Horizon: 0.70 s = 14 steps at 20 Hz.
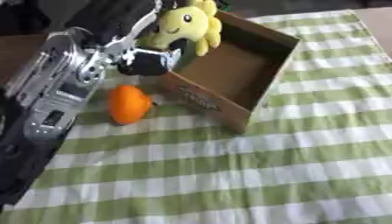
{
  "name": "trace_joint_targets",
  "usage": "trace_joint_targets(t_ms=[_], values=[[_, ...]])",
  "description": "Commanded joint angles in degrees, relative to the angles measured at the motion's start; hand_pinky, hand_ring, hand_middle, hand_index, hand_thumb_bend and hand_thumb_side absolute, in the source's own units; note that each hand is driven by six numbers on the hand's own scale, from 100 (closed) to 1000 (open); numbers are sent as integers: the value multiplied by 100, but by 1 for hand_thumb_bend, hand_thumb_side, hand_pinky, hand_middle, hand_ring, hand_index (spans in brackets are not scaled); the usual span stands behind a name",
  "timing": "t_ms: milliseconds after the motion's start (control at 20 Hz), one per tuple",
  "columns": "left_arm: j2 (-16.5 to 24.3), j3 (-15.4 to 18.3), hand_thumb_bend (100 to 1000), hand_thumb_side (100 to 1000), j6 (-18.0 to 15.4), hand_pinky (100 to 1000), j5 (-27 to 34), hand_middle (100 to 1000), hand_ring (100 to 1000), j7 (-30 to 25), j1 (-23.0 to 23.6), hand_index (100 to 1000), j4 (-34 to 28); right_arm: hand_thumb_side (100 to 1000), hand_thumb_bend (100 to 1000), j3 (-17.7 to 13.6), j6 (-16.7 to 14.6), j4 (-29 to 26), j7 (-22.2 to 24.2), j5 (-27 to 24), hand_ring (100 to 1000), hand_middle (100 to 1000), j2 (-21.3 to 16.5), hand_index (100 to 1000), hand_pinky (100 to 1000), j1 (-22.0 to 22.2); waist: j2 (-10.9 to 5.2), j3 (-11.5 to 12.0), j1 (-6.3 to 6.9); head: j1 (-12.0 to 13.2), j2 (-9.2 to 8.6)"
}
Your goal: Pick up objects on the table and place them in the box.
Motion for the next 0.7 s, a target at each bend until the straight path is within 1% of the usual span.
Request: trace_joint_targets(t_ms=[50, 200, 350, 500, 700], values=[[-209, 121, 100, 258, -240, 491, -332, 527, 630, 57, -287, 666, 376, 965, 100, -3, -1, -111, 36, -38, 736, 541, -69, 844, 748, -90, -78, -32, -13, 72, -90], [-476, 186, 100, 255, -436, 487, -608, 522, 623, 166, -450, 661, 905, 966, 100, 8, 2, -111, 55, -47, 736, 541, -47, 844, 748, -115, -48, -90, -8, 124, -117], [-742, 306, 100, 254, -554, 485, -647, 517, 618, 275, -608, 656, 1509, 968, 100, 22, 7, -111, 78, -64, 736, 541, -10, 845, 749, -142, -12, -164, 3, 190, -153], [-899, 423, 100, 251, -604, 482, -666, 515, 614, 367, -756, 657, 1946, 969, 100, 35, 19, -111, 111, -79, 737, 541, 21, 846, 749, -170, 14, -249, 21, 259, -184], [-1028, 580, 100, 249, -666, 474, -741, 507, 602, 421, -935, 652, 2369, 968, 100, 61, 21, -111, 150, -117, 737, 541, 85, 846, 750, -246, 41, -428, 58, 414, -247]])
